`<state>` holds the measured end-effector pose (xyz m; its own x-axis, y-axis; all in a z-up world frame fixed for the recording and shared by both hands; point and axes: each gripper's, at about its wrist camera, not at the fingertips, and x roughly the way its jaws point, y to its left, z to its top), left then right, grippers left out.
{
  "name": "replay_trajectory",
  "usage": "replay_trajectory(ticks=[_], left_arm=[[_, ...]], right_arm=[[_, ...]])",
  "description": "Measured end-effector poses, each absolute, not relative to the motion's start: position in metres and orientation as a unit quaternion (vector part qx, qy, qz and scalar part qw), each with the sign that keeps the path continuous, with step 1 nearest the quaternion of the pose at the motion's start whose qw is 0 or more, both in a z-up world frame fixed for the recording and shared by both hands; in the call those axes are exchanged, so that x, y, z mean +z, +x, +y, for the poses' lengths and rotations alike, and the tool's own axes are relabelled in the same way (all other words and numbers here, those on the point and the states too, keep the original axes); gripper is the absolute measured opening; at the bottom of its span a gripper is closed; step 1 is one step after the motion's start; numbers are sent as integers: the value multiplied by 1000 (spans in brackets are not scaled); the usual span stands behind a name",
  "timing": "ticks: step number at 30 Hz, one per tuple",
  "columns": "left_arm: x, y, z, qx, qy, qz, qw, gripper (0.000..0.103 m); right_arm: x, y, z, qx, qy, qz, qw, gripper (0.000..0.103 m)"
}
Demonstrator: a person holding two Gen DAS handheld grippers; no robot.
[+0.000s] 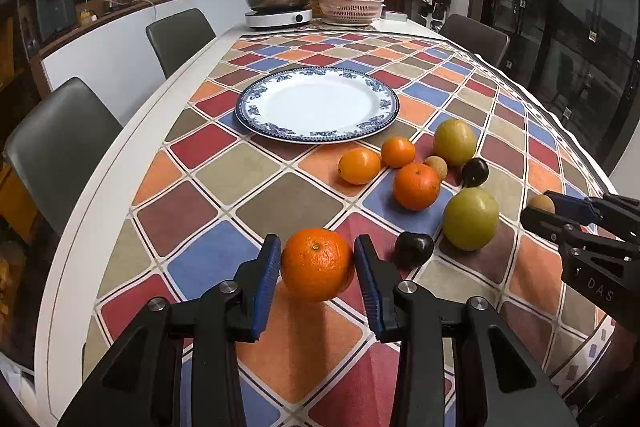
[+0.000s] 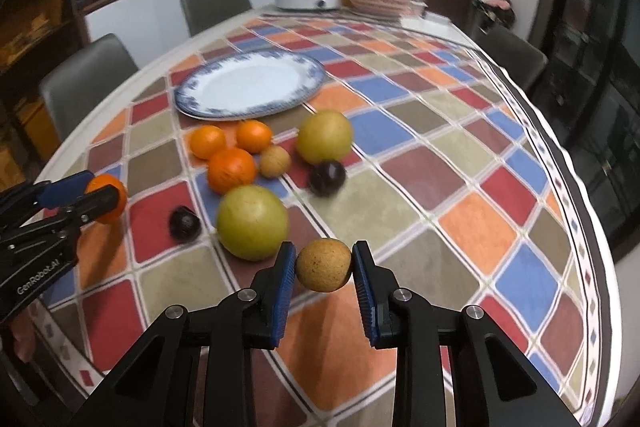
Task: Organize fruits
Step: 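Grasp a mandarin orange with the left tool while the right tool grasps a small tan fruit, then carry both fruits onto the blue-and-white plate and open both tools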
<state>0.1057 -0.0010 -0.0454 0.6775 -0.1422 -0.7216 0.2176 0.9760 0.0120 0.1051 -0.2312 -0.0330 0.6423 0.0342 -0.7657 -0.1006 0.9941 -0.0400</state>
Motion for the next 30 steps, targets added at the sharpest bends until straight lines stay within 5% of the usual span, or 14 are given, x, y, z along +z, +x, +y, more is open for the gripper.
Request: replay_trajectory(ticks=[18, 30], left_arm=[[-5, 167, -2, -112, 41, 377, 918, 38], [-20, 259, 4, -135, 29, 420, 897, 38]], right_arm=[[20, 188, -208, 142, -70, 377, 912, 30], [7, 284, -184, 194, -61, 421, 884, 30]])
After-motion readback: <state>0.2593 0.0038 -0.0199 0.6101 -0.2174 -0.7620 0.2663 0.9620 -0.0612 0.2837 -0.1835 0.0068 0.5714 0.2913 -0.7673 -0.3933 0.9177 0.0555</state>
